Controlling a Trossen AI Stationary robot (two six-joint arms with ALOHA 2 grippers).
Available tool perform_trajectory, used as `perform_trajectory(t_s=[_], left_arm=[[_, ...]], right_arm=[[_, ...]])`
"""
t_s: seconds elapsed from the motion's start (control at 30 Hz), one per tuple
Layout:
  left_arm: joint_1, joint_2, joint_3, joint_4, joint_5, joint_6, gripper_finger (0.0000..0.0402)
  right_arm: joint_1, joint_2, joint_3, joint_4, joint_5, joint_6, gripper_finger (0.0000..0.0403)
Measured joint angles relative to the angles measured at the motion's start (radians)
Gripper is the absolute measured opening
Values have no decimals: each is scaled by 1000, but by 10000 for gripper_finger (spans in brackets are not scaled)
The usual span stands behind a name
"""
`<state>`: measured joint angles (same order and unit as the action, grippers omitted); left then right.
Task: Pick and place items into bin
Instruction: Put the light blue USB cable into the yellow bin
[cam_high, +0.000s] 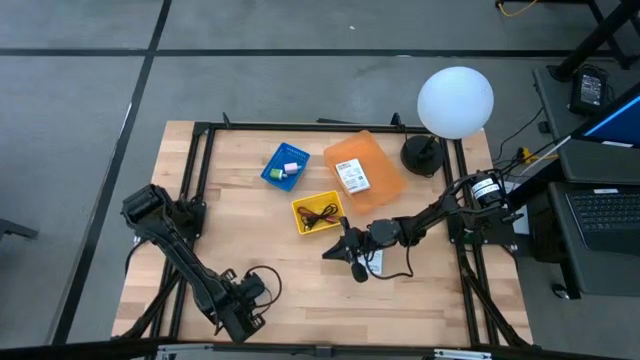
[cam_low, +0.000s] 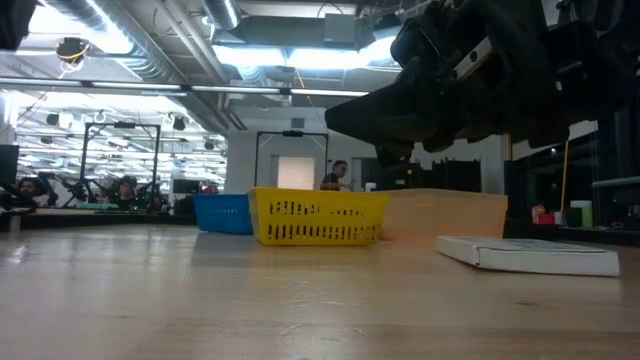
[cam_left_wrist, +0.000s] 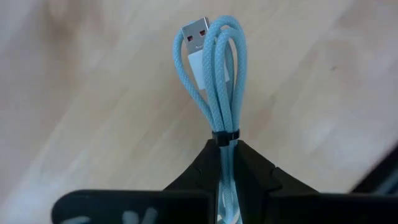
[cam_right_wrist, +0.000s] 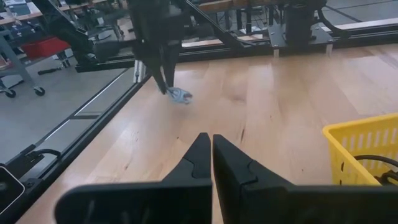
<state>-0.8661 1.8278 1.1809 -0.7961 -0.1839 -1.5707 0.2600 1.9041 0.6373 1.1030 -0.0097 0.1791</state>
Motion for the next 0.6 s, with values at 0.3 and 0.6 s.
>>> perform_trajectory(t_s=[0.3,0.6], left_arm=[[6,-124,1,-11,-92,89,21],[11,-264,2,-68,-140,144,20]], right_arm=[[0,0,0,0,0,-1,0],[0,0,0,0,0,-3,0]])
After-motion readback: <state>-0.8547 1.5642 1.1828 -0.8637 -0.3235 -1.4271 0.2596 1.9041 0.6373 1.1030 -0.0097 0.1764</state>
